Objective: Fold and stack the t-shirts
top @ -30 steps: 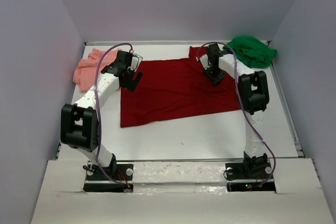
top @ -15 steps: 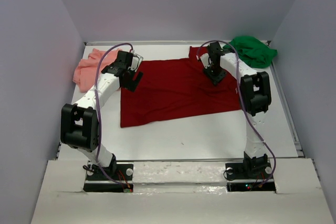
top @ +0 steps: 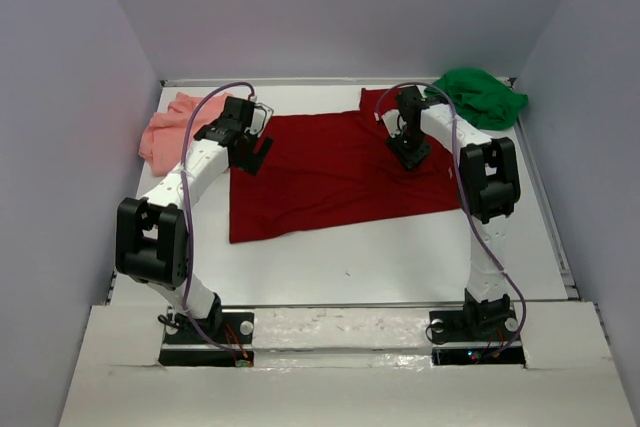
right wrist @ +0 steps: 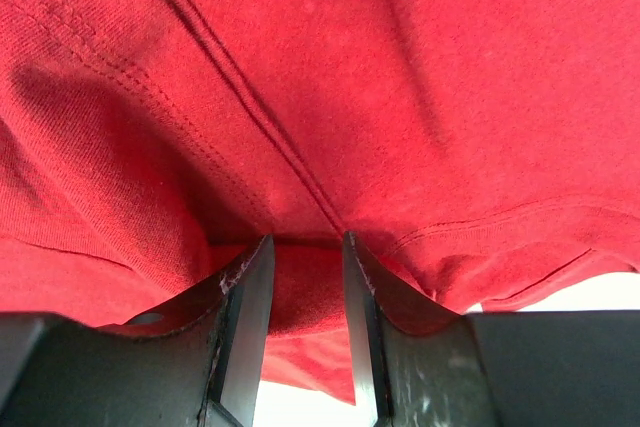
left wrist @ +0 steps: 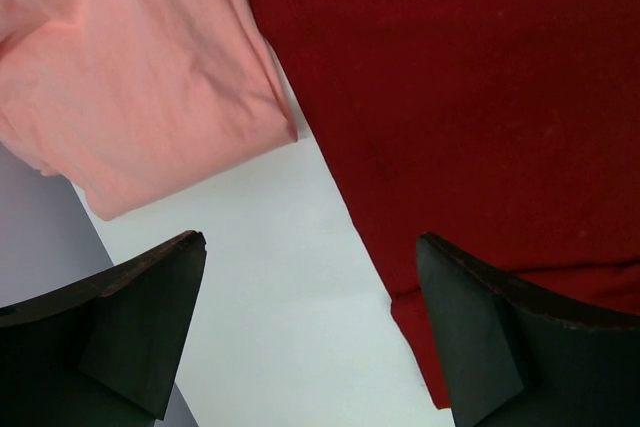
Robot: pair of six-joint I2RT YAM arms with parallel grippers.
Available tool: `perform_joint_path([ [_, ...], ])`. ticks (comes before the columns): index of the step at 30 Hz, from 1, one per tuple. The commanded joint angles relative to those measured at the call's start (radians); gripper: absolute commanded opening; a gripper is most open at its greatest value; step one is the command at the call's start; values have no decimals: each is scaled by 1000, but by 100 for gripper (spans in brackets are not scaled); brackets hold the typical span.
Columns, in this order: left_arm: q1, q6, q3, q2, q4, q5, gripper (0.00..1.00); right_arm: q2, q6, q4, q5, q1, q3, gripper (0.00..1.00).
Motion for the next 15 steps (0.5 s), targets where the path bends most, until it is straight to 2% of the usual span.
perform_joint_path([
  [1, -10, 14, 14, -11, -7, -17, 99, -31, 12, -27, -52, -2, 1, 40],
  [13, -22, 14, 30, 5, -18, -30, 99, -40, 18, -39, -83, -2, -27, 41],
  [14, -20, 14, 30, 5, -18, -30, 99, -40, 18, -41, -89, -2, -33, 40],
  [15, -20, 13, 30, 5, -17, -30, 99, -40, 20, -41, -91, -2, -37, 35],
])
